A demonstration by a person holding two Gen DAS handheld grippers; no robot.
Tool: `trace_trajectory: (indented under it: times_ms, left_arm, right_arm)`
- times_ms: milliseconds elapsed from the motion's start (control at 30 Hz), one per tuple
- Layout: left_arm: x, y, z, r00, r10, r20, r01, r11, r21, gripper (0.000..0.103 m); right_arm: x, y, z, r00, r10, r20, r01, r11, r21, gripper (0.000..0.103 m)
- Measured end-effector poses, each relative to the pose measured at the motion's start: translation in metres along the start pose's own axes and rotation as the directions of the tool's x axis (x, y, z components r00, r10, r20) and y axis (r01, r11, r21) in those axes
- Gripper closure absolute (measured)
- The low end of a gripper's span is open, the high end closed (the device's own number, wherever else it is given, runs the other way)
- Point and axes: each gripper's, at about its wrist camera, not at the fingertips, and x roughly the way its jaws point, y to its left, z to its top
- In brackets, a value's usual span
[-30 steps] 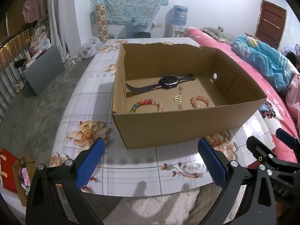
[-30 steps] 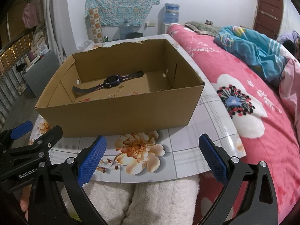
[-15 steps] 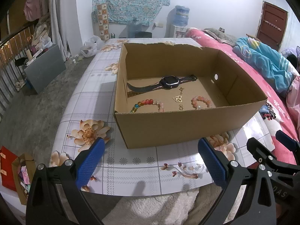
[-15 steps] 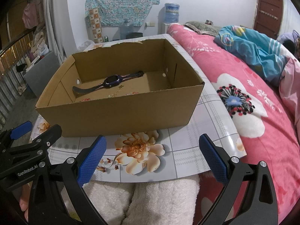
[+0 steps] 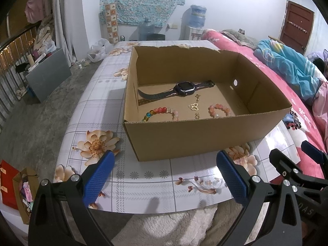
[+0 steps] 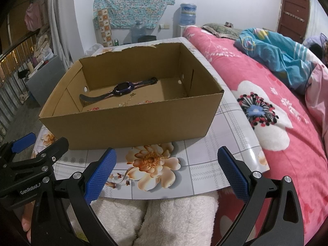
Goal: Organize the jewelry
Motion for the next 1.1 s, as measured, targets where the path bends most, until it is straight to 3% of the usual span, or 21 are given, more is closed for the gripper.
trace_trajectory:
  times_ms: [1100]
  left_arm:
    - [0.0023,-0.0006,0.0004,1.0,-0.002,-0.009,0.002,1.0,-0.001,0.006]
  right_arm:
    - [0.0006,-0.001,0.0007,1.0,0.0,0.0,0.0,1.0,0.0,0.008]
